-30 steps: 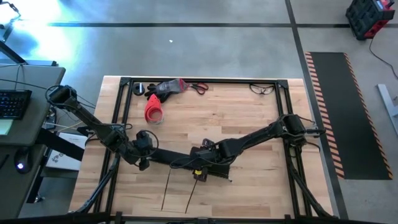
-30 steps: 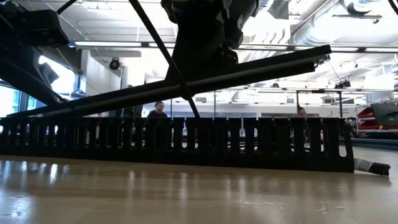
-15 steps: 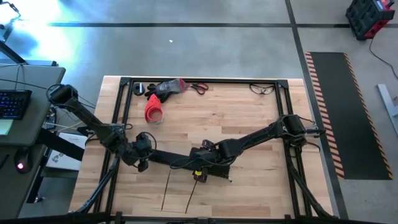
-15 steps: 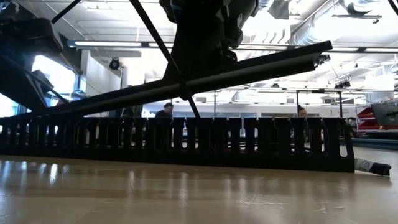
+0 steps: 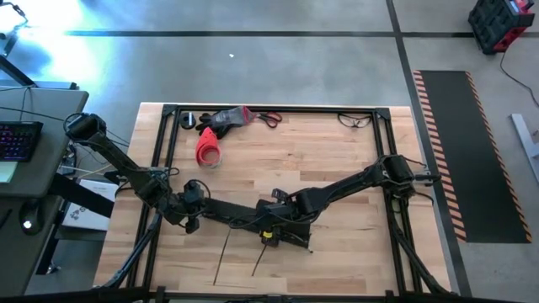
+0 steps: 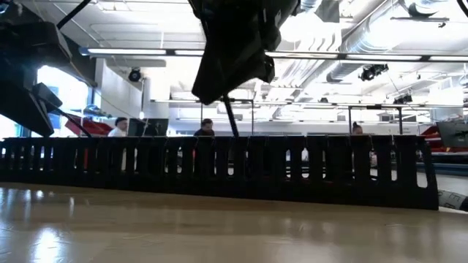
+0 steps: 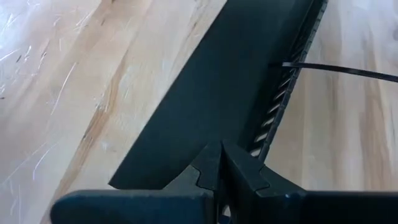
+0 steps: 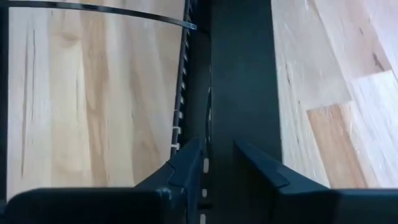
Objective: Ziptie cables
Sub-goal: Close the cable duct
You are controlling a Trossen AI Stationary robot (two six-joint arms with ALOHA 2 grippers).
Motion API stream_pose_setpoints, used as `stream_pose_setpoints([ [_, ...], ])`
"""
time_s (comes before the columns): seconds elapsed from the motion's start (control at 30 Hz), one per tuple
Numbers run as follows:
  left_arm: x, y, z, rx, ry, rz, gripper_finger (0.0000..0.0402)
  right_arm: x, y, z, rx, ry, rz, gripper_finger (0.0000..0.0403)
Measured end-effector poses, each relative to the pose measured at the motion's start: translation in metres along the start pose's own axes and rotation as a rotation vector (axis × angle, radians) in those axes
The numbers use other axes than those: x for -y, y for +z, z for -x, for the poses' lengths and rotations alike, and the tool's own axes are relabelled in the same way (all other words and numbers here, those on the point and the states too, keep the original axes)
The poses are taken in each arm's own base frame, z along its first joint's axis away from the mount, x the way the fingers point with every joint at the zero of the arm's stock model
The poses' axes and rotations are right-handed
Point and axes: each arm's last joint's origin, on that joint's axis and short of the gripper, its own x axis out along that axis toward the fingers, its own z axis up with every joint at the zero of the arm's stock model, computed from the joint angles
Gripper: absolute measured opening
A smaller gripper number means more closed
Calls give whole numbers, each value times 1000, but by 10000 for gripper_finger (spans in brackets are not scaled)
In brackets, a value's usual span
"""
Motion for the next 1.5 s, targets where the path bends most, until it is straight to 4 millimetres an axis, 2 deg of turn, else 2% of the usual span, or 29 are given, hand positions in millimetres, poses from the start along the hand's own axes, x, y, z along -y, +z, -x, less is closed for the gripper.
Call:
stream_pose_setpoints([
  [0.1, 0, 0, 0, 3, -1, 2, 0, -1, 4, 3, 13, 7, 28, 68],
  [0.2, 1, 2, 1, 24, -13, 0, 0, -3, 3, 3, 14, 8, 127, 69],
  [0.33, 7, 13, 7, 73, -27, -13, 0, -9, -1, 4, 10, 10, 255, 88],
  [0.5, 16, 25, 14, 120, -43, -45, 0, -14, -12, 5, -52, -19, 348, 150],
  [0.63, 18, 25, 17, 137, -43, -61, 0, -8, -22, 9, -111, -201, 406, 215],
  [0.77, 21, 22, 18, 164, -30, -57, 0, 5, -27, 20, -144, -414, 422, 258],
  [0.87, 23, 19, 17, 180, -6, -60, 0, 26, -45, 24, -176, -480, 386, 269],
  [0.97, 25, 17, 14, 198, 30, -66, 0, 54, -71, 30, -158, -467, 289, 270],
  [1.03, 26, 17, 9, 226, 70, -58, 0, 71, -87, 36, -81, -429, 215, 268],
  [1.17, 22, 31, -12, 227, 101, -82, 0, 95, -113, 43, 93, -339, 85, 266],
  [1.33, -3, 63, -45, 213, 116, -123, 3, 115, -133, 42, 214, -287, 49, 266],
  [1.5, -40, 82, -70, 102, -26, -110, 30, 121, -142, 37, 217, -276, 80, 266],
])
